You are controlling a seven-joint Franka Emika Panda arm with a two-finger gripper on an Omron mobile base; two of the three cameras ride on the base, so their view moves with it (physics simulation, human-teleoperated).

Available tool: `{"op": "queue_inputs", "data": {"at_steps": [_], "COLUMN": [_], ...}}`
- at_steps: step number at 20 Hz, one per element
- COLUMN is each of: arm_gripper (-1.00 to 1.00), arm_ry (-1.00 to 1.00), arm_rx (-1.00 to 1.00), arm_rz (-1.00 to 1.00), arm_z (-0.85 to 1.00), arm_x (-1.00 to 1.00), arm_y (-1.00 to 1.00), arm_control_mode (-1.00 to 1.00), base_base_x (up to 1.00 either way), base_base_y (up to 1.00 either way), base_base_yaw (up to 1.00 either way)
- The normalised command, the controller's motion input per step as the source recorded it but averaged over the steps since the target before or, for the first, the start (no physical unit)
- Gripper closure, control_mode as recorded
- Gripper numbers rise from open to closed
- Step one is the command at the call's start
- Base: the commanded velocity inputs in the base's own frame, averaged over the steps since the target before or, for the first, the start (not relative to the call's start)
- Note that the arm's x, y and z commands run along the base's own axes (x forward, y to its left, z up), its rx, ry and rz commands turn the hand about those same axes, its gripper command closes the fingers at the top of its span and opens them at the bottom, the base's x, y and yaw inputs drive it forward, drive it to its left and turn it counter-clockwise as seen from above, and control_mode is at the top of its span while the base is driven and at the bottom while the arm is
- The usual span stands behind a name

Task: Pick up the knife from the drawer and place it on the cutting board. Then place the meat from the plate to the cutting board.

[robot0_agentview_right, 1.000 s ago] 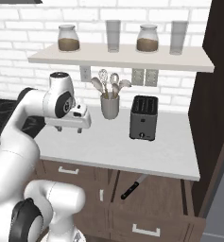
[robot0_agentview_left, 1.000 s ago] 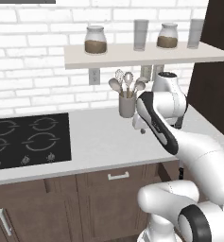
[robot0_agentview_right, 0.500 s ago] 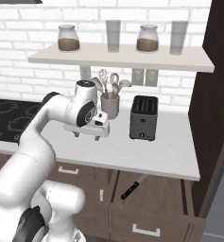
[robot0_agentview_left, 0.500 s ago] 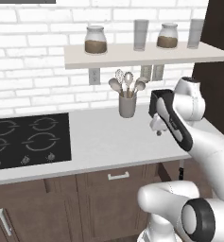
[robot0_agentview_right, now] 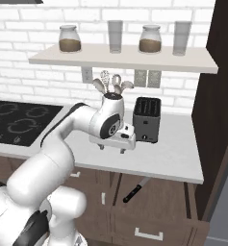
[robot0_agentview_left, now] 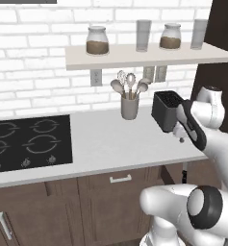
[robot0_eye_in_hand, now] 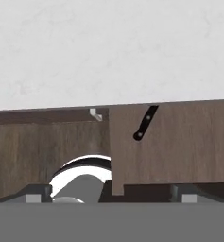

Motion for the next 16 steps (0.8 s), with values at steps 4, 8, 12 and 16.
{"op": "queue_inputs", "data": {"at_steps": [4,8,12,16], "arm_gripper": [-1.0,-1.0,-1.0,-1.0], "arm_ry": [0.0,0.0,0.0,0.02], "arm_rx": [0.0,0.0,0.0,0.0], "arm_rz": [0.0,0.0,0.0,0.0], "arm_z": [-0.61,-0.45,-0.32,-0.44], "arm_x": [-0.01,-0.08,0.0,-0.08], "arm_y": [-0.9,-0.68,-0.27,-0.31], "arm_control_mode": [-1.0,-1.0,-1.0,-1.0], "base_base_x": [0.0,0.0,0.0,0.0], "base_base_y": [0.0,0.0,0.0,0.0], "base_base_yaw": [0.0,0.0,0.0,0.0]}}
